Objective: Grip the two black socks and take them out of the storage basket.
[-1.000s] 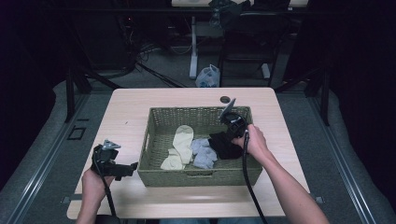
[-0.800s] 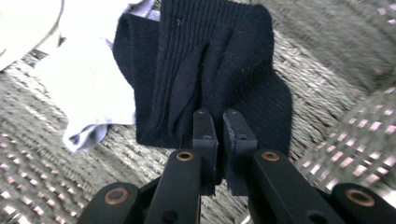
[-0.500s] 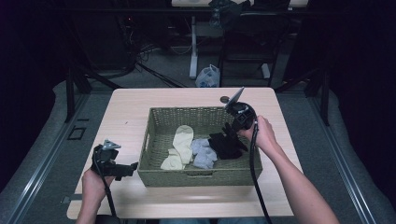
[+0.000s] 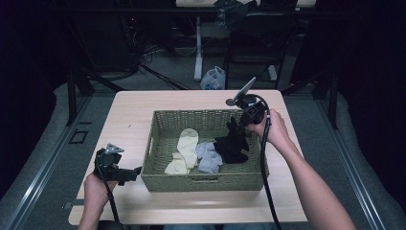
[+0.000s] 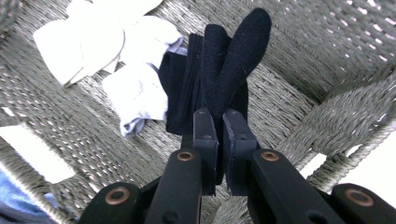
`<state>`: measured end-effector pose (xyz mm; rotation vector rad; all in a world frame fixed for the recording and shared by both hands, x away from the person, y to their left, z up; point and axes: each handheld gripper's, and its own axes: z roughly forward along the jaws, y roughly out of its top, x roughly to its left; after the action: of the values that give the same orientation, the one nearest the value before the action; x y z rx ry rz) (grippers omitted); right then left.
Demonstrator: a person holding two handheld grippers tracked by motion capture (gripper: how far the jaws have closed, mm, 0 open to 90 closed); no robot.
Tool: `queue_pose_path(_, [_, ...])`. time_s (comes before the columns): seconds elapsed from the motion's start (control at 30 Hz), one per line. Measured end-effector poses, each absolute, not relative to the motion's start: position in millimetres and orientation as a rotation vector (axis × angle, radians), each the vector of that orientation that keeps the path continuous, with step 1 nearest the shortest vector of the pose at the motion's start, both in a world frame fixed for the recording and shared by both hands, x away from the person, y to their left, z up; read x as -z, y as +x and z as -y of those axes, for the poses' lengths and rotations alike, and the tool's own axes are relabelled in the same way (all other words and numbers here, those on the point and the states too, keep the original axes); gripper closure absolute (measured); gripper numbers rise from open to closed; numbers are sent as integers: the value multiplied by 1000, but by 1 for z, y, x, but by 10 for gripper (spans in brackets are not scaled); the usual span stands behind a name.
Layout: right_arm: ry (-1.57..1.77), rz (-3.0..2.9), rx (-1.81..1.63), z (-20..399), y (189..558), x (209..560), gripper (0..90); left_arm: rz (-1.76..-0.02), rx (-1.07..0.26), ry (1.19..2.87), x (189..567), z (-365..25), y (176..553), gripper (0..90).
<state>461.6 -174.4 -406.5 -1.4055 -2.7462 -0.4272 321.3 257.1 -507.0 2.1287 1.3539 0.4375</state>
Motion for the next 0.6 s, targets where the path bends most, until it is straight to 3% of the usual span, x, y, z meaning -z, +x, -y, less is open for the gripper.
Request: queue_pose_path(0.6, [-1372, 2772, 469, 170, 460, 372, 857, -1353, -436, 2129, 507, -257, 321, 0])
